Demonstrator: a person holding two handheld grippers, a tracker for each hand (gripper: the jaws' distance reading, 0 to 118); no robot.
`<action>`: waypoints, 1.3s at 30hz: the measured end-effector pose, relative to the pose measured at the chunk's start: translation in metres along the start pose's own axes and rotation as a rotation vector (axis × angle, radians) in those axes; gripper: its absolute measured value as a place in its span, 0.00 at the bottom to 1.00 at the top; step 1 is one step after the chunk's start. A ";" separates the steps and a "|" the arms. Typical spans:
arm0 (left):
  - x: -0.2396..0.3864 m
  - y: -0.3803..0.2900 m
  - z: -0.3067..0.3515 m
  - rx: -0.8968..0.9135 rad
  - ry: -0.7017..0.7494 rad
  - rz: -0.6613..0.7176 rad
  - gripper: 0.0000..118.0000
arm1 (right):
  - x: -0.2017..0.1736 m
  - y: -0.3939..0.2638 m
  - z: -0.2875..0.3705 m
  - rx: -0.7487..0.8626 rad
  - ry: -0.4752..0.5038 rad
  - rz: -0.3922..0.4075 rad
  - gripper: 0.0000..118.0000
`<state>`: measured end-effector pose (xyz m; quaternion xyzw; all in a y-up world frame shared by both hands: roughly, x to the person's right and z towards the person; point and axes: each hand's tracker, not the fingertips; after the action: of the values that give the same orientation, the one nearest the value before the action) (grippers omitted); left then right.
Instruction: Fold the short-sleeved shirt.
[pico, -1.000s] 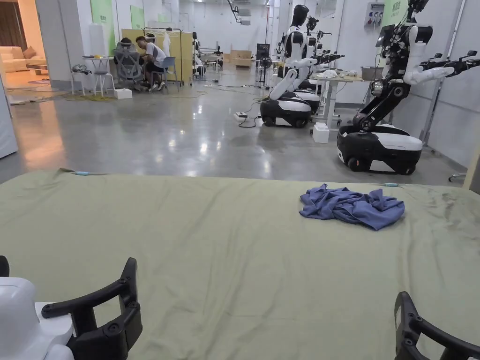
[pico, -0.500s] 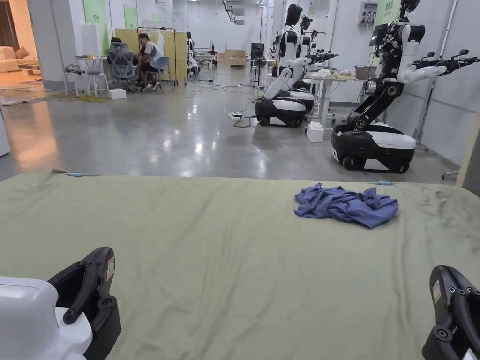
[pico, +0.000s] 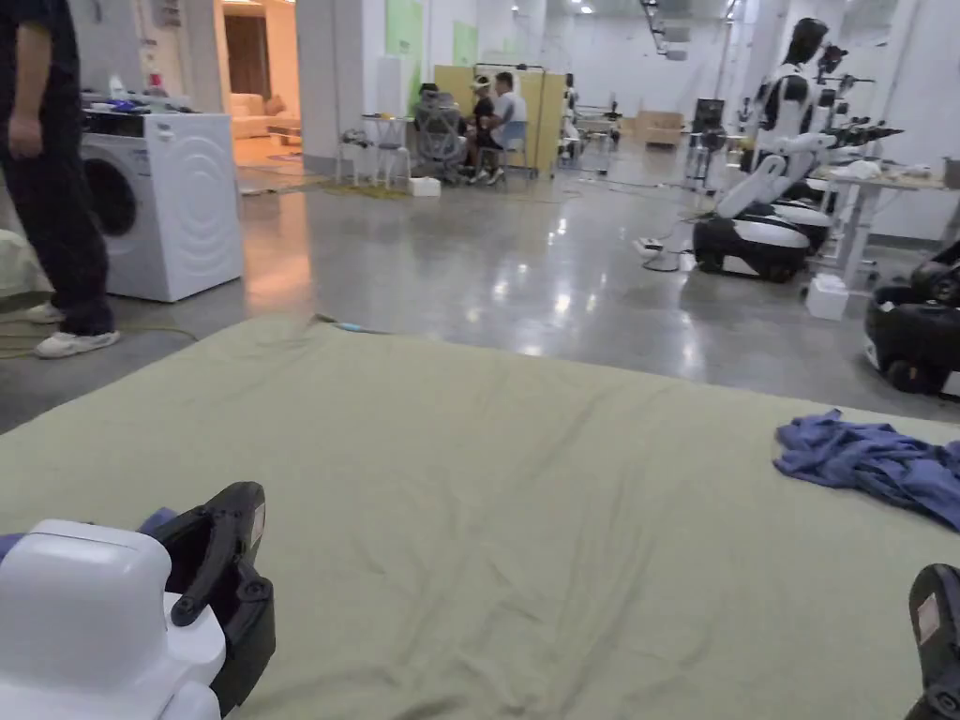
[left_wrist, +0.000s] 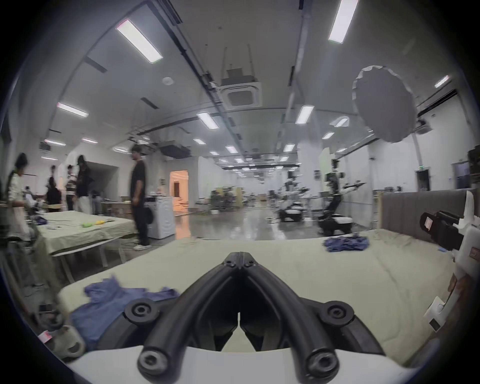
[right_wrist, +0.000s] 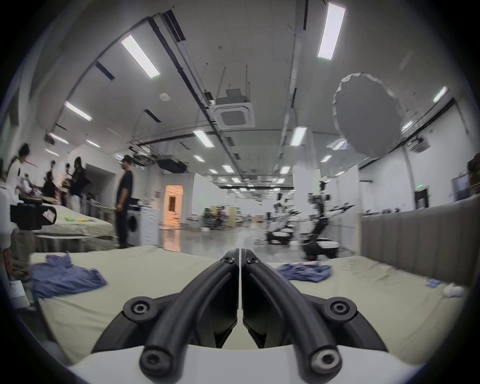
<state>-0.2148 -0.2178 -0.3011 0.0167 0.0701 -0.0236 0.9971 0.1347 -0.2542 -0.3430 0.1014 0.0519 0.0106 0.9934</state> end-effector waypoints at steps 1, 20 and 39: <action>-0.014 0.000 0.010 -0.003 0.058 -0.003 0.00 | -0.012 -0.002 -0.008 -0.004 0.052 -0.019 0.03; -0.119 -0.029 0.071 -0.135 0.514 0.004 0.00 | -0.183 -0.013 -0.024 -0.066 0.645 -0.118 0.03; -0.270 -0.166 -0.174 -0.655 0.186 0.329 0.88 | -0.184 -0.053 -0.088 -0.233 0.440 -0.070 0.03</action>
<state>-0.5138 -0.3649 -0.4405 -0.2901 0.1607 0.1621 0.9294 -0.0569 -0.2944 -0.4208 -0.0202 0.2687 0.0040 0.9630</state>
